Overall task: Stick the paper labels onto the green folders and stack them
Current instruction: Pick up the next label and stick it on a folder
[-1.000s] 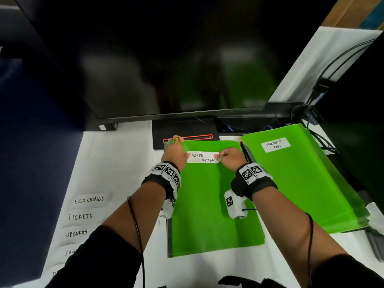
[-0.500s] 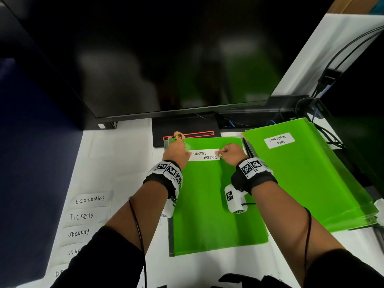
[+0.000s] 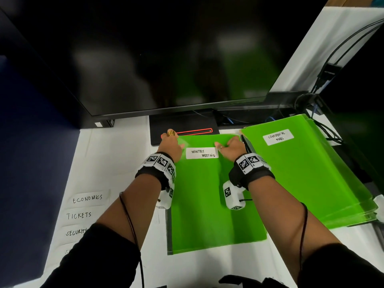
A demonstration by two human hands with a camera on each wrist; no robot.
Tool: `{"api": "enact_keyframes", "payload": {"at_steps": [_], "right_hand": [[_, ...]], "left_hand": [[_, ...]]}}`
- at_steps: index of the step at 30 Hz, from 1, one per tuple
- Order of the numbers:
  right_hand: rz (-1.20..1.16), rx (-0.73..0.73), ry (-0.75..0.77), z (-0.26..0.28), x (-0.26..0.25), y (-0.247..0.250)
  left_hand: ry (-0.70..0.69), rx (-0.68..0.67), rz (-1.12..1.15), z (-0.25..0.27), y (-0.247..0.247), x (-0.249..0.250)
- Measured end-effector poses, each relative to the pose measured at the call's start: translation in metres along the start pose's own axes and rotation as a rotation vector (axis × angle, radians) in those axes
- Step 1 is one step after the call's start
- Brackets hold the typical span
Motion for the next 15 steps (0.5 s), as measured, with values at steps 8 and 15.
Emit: {"api": "enact_keyframes", "payload": {"at_steps": [8,15], "right_hand": [[0.133,-0.013,-0.085,-0.0048,-0.0076,-0.0082],[0.145,-0.016,-0.101,0.0014,-0.0069,-0.0037]], "left_hand": [[0.100,0.049,-0.108,-0.0037,-0.0014,0.0062],[0.093,0.039,-0.162,-0.0048,-0.0029,0.0109]]}}
Point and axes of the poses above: each hand's wrist, its own z-axis away from the middle knuckle, its own y-axis out of the back of the hand, x = y × z, the point moved 7 cm from there along -z, towards the middle knuckle, and after that the axes turned 10 degrees about -x, right-handed, at the moved point
